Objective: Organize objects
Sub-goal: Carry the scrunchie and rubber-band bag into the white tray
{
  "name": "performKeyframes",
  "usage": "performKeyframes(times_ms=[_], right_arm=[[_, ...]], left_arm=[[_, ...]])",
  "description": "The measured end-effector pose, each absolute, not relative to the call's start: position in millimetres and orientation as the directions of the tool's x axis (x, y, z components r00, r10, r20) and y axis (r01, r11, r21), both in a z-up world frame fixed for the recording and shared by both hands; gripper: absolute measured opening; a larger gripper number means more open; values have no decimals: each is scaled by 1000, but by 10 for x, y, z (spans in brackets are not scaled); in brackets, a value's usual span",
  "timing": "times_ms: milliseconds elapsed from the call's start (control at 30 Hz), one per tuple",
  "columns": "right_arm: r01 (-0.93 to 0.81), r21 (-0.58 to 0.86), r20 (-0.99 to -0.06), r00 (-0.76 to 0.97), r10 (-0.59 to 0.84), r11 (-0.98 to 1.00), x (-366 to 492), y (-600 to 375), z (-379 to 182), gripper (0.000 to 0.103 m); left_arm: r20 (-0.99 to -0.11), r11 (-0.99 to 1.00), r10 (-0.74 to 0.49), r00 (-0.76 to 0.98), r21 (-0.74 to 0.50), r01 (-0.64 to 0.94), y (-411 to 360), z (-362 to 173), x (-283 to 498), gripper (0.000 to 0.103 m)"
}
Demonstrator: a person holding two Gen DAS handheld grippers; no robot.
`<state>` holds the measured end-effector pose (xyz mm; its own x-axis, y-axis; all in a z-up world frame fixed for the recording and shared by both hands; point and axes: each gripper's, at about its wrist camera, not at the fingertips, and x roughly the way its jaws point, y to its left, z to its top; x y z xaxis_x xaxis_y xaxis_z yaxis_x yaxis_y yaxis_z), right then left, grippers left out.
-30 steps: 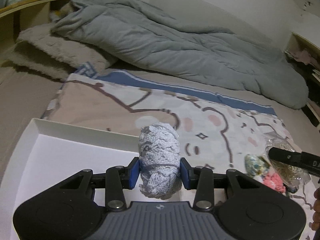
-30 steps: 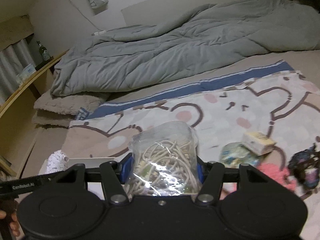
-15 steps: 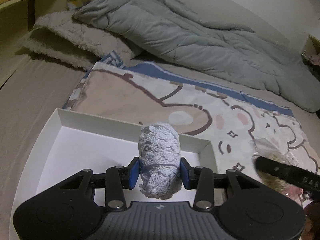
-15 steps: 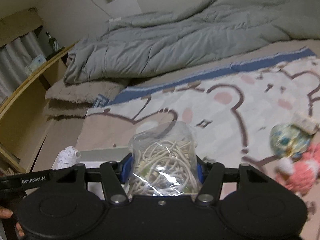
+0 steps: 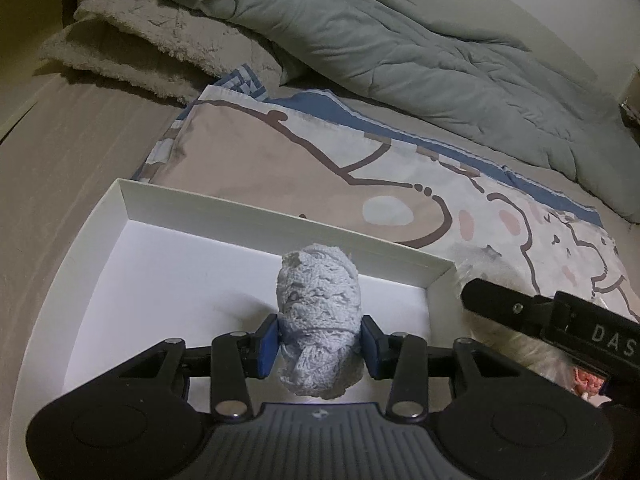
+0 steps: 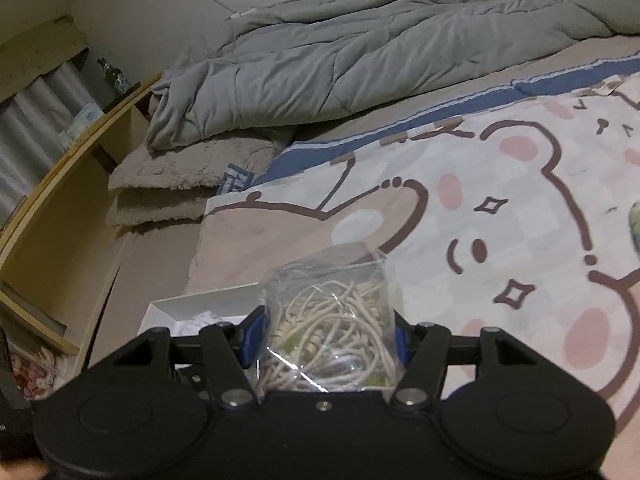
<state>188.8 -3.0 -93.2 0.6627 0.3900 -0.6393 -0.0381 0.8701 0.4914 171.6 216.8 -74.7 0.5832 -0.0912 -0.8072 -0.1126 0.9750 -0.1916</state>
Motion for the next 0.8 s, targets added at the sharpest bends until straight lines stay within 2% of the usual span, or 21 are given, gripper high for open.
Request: performKeyframes(times_ms=[33, 67, 433, 533, 633, 667, 800], right_arm=[[-32, 493, -645, 656, 391, 869, 1898, -24, -948, 74], [-20, 491, -658, 647, 386, 871, 1904, -17, -962, 86], [-15, 454, -680, 640, 358, 891, 1848, -206, -911, 86], [-40, 447, -676, 639, 367, 893, 1815, -239, -881, 79], [-80, 435, -677, 628, 384, 897, 1784, -244, -857, 58], [-99, 432, -680, 617, 396, 897, 1783, -236, -854, 47], [-166, 425, -688, 579, 437, 890, 1765, -149, -864, 32]], left_arm=[[-812, 976, -90, 576, -186, -110, 2157, -762, 1721, 49], [-818, 978, -91, 568, -182, -105, 2146, -783, 1729, 49], [-832, 981, -88, 548, -167, -96, 2111, -815, 1733, 49], [-832, 982, -92, 547, -167, -88, 2098, -802, 1710, 49], [-830, 982, -90, 550, -165, -87, 2105, -782, 1688, 49], [-829, 982, -90, 552, -165, -89, 2115, -775, 1681, 49], [-828, 980, -90, 554, -171, -97, 2152, -762, 1664, 49]])
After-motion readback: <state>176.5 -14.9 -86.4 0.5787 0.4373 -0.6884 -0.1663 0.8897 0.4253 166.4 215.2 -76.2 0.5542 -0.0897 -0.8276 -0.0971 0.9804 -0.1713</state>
